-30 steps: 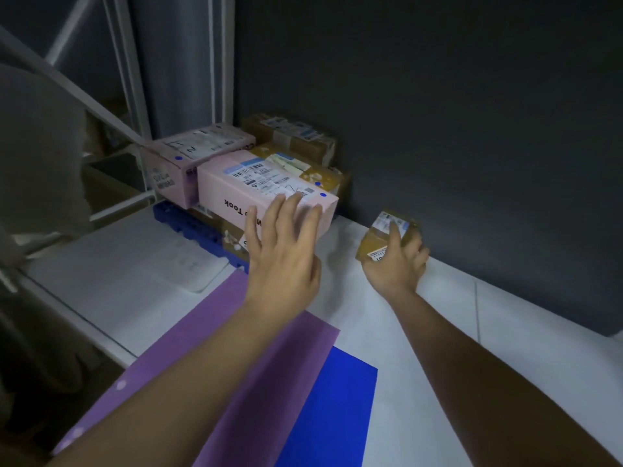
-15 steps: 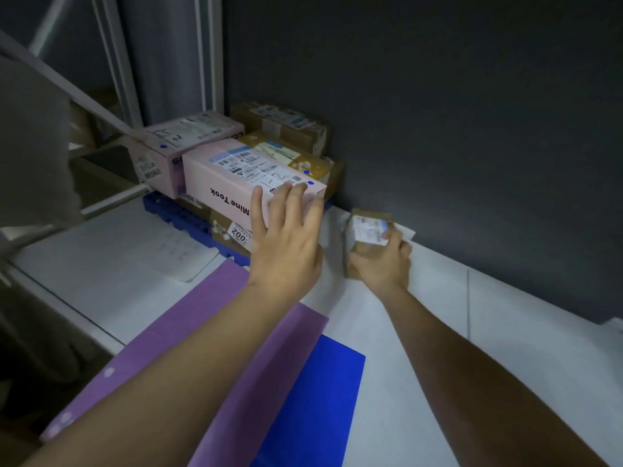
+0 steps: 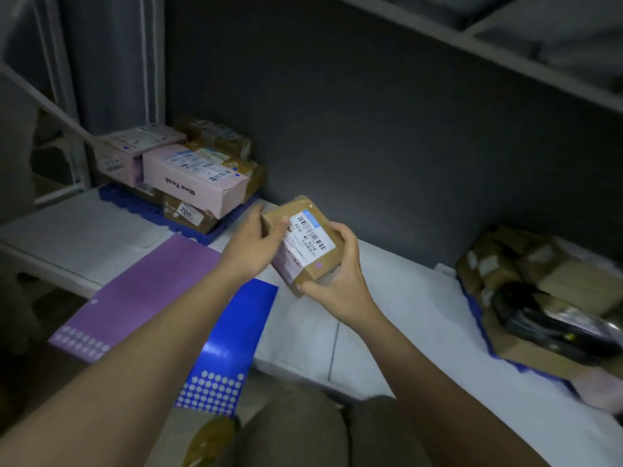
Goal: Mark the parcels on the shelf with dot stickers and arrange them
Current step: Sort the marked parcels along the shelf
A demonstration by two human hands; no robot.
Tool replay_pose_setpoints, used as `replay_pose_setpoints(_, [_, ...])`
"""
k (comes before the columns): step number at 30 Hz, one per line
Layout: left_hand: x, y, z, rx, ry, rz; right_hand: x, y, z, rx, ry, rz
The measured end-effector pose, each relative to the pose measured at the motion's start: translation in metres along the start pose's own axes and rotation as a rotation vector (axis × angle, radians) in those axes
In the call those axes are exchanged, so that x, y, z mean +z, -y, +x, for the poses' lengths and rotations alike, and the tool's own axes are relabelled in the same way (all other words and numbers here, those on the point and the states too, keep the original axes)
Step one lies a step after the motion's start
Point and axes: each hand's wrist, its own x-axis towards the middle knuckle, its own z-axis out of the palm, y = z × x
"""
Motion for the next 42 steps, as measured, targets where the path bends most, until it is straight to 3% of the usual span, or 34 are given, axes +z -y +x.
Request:
replay_pose_setpoints(3, [0.012,-0.028,-0.043,-0.029,0.131,-0.024,-0.032,0.030,-0.046,0.022,-0.042,-0.014])
replay_pose_setpoints(7, [0.039,-0.058,-0.096,0.013,0.180,-0.062,-0.074,0.057,-0.102,0.022,-0.179,0.002])
replay_pose_setpoints(14, [0.112,-0.112,-0.155,0.136,0.309,0.077,-0.139,0.046,-0.195,0.131,-0.393,0.065])
replay_pose_setpoints(20, [0.217,-0.150,-0.177,0.201,0.381,0.154,-0.221,0.015,-0.242,0.158,-0.579,0.201])
replay_pose_setpoints(26, [0.353,-0.173,-0.181,0.283,0.434,0.249,-0.320,-0.035,-0.275,0.217,-0.783,0.117])
replay_pose_setpoints(35, [0.509,-0.172,-0.139,0.392,0.552,0.450,-0.445,-0.128,-0.271,0.386,-1.109,0.047])
replay_pose_setpoints(42, [0.561,-0.173,-0.089,0.648,0.436,0.727,-0.527,-0.189,-0.205,0.474,-1.195,-0.101])
